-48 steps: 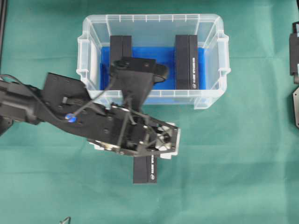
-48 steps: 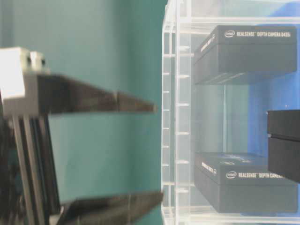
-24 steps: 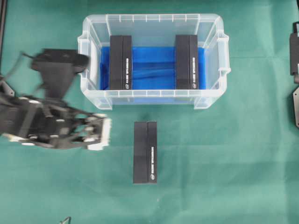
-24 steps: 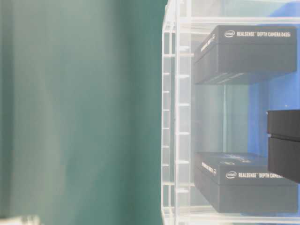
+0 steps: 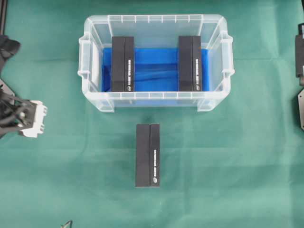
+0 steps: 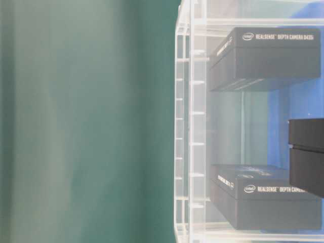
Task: Take the box out of the case with the left arm.
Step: 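Withdraw the left gripper to the left side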
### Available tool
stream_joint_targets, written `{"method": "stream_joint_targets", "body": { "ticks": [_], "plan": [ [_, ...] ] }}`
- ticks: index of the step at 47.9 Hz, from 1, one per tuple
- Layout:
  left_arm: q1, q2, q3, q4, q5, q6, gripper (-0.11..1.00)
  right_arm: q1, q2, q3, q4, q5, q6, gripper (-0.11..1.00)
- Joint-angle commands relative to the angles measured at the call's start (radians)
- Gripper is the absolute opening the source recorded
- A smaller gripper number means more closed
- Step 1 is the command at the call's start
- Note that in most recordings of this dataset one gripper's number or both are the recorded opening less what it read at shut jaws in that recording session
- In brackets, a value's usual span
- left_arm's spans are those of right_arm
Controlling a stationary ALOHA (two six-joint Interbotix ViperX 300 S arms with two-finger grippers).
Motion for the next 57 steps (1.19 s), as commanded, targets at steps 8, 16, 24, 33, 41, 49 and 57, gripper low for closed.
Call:
{"method": "stream_joint_targets", "body": {
  "ticks": [8, 16, 24, 33, 41, 49, 57],
  "plan": [
    [0.025, -0.021, 0.002, 0.011, 0.005, 0.018, 0.86, -0.002, 0.0, -0.009, -0.002, 0.005, -0.002, 0.02],
    [0.112, -0.021, 0.002, 0.011, 0.005, 0.086, 0.86, -0.002, 0.0, -0.009, -0.002, 0.005, -0.003, 0.02],
    [0.244, -0.023, -0.003, 0.009, 0.002, 0.224, 0.86, -0.002, 0.0, -0.009, -0.002, 0.005, -0.003, 0.02],
    [0.394, -0.023, -0.006, 0.006, 0.003, 0.351, 0.86, -0.002, 0.0, -0.009, -0.003, 0.005, -0.003, 0.02],
    [0.517, -0.021, -0.006, 0.003, 0.002, 0.46, 0.86, -0.002, -0.002, -0.009, -0.002, 0.005, -0.003, 0.02],
    [0.581, -0.017, -0.014, -0.005, 0.0, 0.518, 0.86, -0.002, 0.0, -0.009, -0.002, 0.005, -0.003, 0.02],
    [0.586, -0.015, -0.014, -0.006, -0.002, 0.52, 0.86, -0.002, -0.002, -0.009, -0.002, 0.005, -0.003, 0.02]
  ]
}}
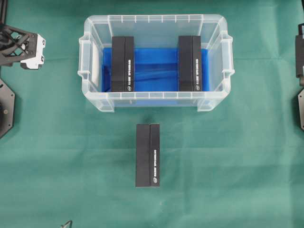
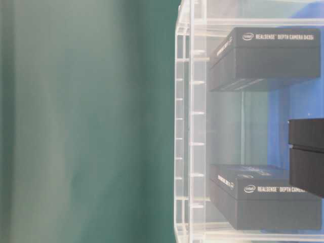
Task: Take the box out of the case with the left arm.
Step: 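Withdraw the left gripper to the left side, then move the open left gripper over the left black box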
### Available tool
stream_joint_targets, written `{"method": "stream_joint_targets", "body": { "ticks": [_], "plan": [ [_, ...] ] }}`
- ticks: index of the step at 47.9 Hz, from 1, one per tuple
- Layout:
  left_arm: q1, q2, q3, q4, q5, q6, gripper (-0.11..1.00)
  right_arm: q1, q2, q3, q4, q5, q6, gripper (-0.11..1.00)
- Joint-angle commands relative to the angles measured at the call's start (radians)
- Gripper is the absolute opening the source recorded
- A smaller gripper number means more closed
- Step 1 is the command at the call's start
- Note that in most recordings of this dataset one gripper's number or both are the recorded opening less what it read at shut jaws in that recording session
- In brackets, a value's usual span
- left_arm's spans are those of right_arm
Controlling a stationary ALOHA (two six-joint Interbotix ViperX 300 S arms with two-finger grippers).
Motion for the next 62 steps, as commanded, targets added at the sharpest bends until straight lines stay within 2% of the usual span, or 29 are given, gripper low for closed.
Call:
{"method": "stream_joint_targets", "body": {
  "ticks": [1, 22, 37, 53, 62],
  "plan": [
    [0.005, -0.003, -0.025, -0.002, -0.003, -0.002, 0.86, -0.002, 0.0, -0.011, -0.002, 0.0, -0.002, 0.02],
    [0.005, -0.003, -0.026, -0.011, -0.008, -0.003, 0.86, -0.002, 0.0, -0.009, -0.002, 0.002, -0.006, 0.02],
    [-0.014, 0.049, -0.063, -0.025, -0.086, -0.005, 0.86, -0.002, 0.0, 0.0, -0.002, -0.002, -0.005, 0.02],
    [-0.037, 0.37, -0.351, -0.021, -0.086, 0.006, 0.86, -0.002, 0.002, 0.009, -0.002, -0.005, -0.002, 0.02],
    [-0.049, 0.506, -0.5, -0.02, -0.084, 0.014, 0.86, -0.002, 0.0, 0.009, -0.002, -0.005, 0.002, 0.02]
  ]
}}
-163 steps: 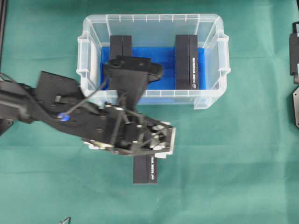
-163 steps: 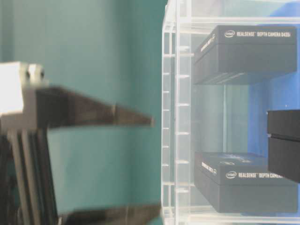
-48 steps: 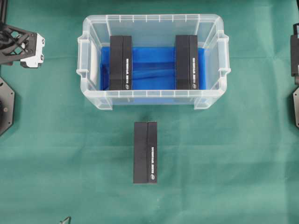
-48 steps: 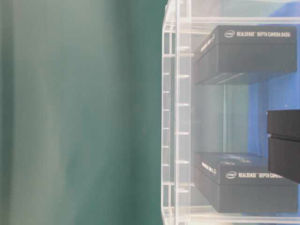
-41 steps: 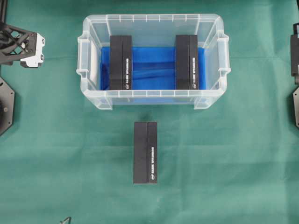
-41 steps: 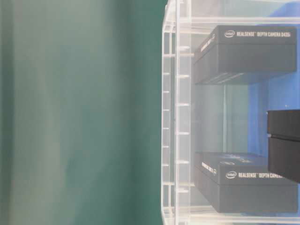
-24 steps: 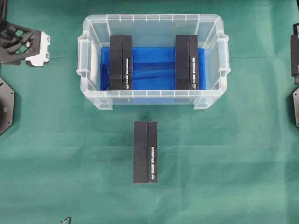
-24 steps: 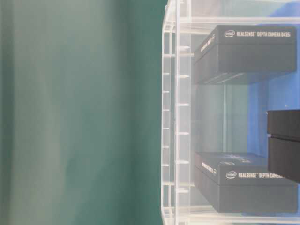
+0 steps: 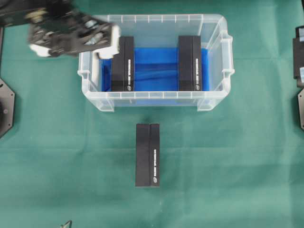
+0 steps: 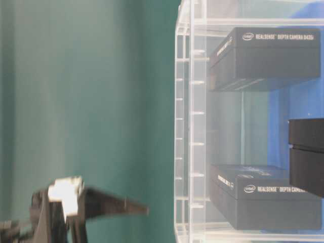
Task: Take the box out of the case with the left arm.
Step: 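Move the open left gripper over the left black box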
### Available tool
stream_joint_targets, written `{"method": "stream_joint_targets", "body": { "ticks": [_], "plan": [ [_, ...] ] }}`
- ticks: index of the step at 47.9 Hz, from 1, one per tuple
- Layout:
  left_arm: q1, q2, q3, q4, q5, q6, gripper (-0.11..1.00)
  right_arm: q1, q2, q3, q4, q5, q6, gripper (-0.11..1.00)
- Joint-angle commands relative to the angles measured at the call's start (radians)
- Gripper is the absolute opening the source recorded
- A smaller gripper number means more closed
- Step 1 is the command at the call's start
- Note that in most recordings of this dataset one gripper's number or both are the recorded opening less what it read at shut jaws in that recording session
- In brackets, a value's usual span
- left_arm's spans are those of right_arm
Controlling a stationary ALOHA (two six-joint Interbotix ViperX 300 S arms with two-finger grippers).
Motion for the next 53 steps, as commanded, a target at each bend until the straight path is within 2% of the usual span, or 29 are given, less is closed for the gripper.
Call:
{"method": "stream_joint_targets", "body": {
  "ticks": [1, 13, 53],
  "plan": [
    [-0.012, 0.041, -0.091, 0.005, 0.003, -0.002, 0.86, -0.002, 0.0, -0.011, 0.0, -0.005, 0.002, 0.02],
    [-0.029, 0.143, -0.209, 0.006, 0.037, -0.002, 0.86, -0.002, 0.0, -0.011, 0.0, -0.005, 0.002, 0.02],
    [-0.034, 0.153, -0.201, 0.029, 0.037, -0.002, 0.86, -0.002, 0.0, -0.009, 0.002, -0.005, 0.002, 0.02]
  ]
}}
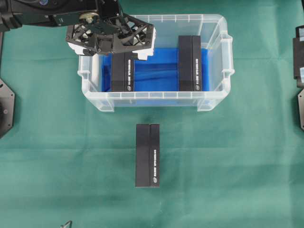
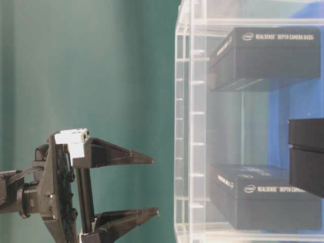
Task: Take the box out of the case with the left arm.
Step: 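Move the open left gripper over the left black box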
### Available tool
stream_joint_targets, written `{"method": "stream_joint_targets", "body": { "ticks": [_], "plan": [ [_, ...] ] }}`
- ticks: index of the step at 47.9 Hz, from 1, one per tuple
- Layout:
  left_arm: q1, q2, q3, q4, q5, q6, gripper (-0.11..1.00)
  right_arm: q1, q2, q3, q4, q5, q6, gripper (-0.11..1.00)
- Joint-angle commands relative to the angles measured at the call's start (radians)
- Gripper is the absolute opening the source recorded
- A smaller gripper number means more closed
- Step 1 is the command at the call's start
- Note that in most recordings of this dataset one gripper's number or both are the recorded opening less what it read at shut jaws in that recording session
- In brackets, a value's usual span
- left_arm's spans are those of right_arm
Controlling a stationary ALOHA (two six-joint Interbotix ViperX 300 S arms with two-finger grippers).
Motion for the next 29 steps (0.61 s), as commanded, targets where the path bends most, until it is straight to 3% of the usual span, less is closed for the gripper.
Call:
{"method": "stream_joint_targets", "body": {
  "ticks": [1, 29],
  "plan": [
    [-0.002, -0.015, -0.012, 0.006, -0.003, 0.0, 0.86, -0.002, 0.0, -0.011, 0.0, -0.002, 0.002, 0.02],
    [-0.002, -0.015, 0.006, 0.008, -0.008, -0.005, 0.86, -0.002, 0.0, -0.011, 0.0, -0.003, 0.002, 0.02]
  ]
}}
